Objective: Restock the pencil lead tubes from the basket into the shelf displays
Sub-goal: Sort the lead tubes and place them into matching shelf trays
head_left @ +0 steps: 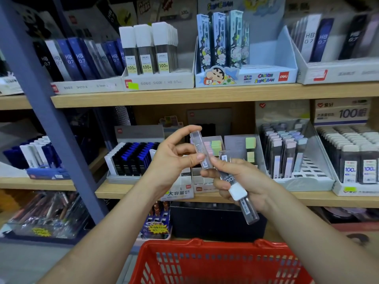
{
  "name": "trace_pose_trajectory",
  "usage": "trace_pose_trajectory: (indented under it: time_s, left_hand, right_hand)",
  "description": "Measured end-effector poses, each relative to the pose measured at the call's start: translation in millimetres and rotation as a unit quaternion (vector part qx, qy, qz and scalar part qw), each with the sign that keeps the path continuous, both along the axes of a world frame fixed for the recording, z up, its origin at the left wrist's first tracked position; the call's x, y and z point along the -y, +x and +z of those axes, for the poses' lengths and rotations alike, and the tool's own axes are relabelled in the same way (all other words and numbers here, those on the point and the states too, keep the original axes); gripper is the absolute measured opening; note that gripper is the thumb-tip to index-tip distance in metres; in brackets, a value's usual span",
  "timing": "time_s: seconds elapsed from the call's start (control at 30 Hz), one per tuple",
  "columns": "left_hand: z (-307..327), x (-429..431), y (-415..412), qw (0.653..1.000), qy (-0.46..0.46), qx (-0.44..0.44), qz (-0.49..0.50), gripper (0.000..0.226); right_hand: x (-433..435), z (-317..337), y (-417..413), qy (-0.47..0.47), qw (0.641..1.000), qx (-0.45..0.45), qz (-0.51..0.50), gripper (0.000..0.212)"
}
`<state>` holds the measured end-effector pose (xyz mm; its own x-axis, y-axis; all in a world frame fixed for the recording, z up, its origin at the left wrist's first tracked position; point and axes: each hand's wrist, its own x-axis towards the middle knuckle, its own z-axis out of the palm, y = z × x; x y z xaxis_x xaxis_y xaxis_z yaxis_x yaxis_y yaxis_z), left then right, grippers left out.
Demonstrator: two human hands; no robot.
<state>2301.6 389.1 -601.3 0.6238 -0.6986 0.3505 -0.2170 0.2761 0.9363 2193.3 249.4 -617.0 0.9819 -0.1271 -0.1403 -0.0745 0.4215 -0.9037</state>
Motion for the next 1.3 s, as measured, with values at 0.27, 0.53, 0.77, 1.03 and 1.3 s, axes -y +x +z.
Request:
trace_pose_trajectory:
  time_s: [0.27, 0.53, 0.77, 1.03, 1.3]
  left_hand:
    - [-2.5, -2.6, 1.0, 0.995, 0.001, -0.074, -0.073, 0.049]
    - [-5.1, 5.4, 1.4, 0.995, -0.022, -0.092, 0.016, 0.033]
    - [-7.9, 2.5, 2.9, 0.995, -0.022, -0.095, 0.019, 0.031]
    - [10.7, -15.8, 18.3, 0.99, 0.01, 0.014, 0.142, 0.024]
    - [-4.8, -28.5, 50.7, 0.921, 0.121, 0.172, 0.329, 0.013]
  right_hand:
    - [-4.3, -8.5, 3.5, -0.035, 0.998, 0.025, -0.052, 0.026]
    - [-4.0, -5.7, 4.5, 0.018, 0.996, -0.025, -0.089, 0.027]
    - [-6.6, -8.5, 3.4, -0.007, 0.999, -0.02, -0.049, 0.044]
    - [-11.1, -8.9, 6.6, 0.053, 0.995, -0.037, -0.08, 0.02]
    - [-3.4, -19.5, 14.5, 0.126, 0.985, -0.071, -0.091, 0.02]
